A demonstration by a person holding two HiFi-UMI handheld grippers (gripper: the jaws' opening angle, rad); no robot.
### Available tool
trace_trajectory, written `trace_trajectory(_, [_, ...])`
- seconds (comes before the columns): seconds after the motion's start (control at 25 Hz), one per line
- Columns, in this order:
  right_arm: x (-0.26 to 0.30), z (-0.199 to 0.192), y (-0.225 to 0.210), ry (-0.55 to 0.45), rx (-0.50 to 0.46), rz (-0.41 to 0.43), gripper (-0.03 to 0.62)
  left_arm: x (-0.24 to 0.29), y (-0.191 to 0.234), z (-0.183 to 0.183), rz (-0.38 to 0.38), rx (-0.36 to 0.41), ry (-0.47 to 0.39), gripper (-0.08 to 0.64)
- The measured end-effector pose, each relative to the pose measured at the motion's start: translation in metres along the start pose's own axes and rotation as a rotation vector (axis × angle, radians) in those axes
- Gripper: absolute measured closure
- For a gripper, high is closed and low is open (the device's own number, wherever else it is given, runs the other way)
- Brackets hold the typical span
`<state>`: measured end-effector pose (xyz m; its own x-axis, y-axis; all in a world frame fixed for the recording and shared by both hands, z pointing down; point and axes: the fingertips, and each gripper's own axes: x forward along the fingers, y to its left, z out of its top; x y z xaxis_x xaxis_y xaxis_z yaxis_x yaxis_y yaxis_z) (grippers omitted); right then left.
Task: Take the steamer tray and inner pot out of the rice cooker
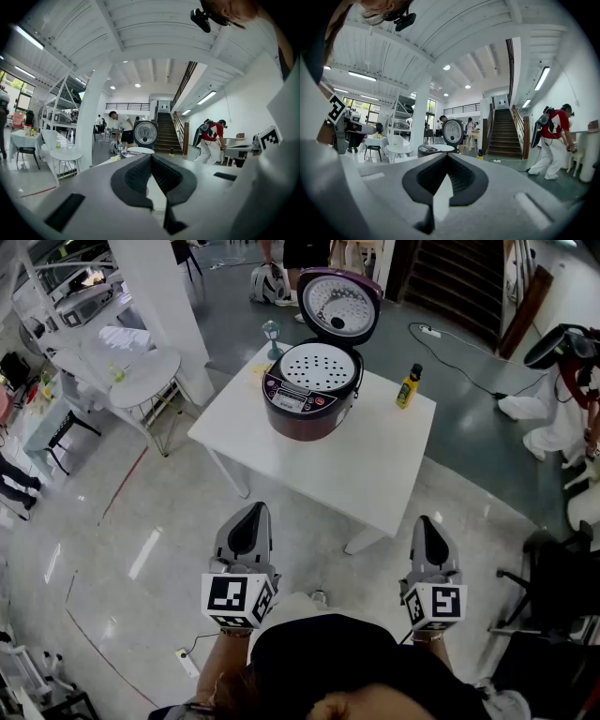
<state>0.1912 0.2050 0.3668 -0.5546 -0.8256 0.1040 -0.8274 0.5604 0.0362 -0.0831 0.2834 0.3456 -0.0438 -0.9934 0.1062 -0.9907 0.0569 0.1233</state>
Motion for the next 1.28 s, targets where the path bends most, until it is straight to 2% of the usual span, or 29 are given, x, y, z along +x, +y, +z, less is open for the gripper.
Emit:
trace_trajectory(0.6, [0.002,-0.002,-0.008,0.006,-0.007,-0.009,0.588,0.006,-0.012,-0.004,-0.024,0.049,0.02,0.557])
trace_trajectory(1.0, [0.005,-0.004,-0.004,-0.019,-0.01,0.031,0.586,0.006,-0.025,-0.009,-0.094,0.088,0.029,0.545])
trace_trajectory(1.04, [0.006,-0.004,-0.003,-0.025,-0.011,0.047,0.575,0.007,-0.027,-0.011,-0.105,0.088,0.036,0.51])
trace_trajectory(1.12, [0.008,-0.001,0.0,-0.036,-0.006,0.076,0.528,0.009,-0.03,-0.018,-0.129,0.082,0.051,0.314])
trace_trajectory(1.2, [0.009,0.001,-0.001,-0.044,0.01,0.076,0.402,0.011,-0.03,-0.019,-0.13,0.078,0.043,0.233])
trace_trajectory(1.28, [0.009,0.004,-0.006,-0.064,0.019,0.048,0.31,0.011,-0.03,-0.017,-0.125,0.077,0.031,0.179])
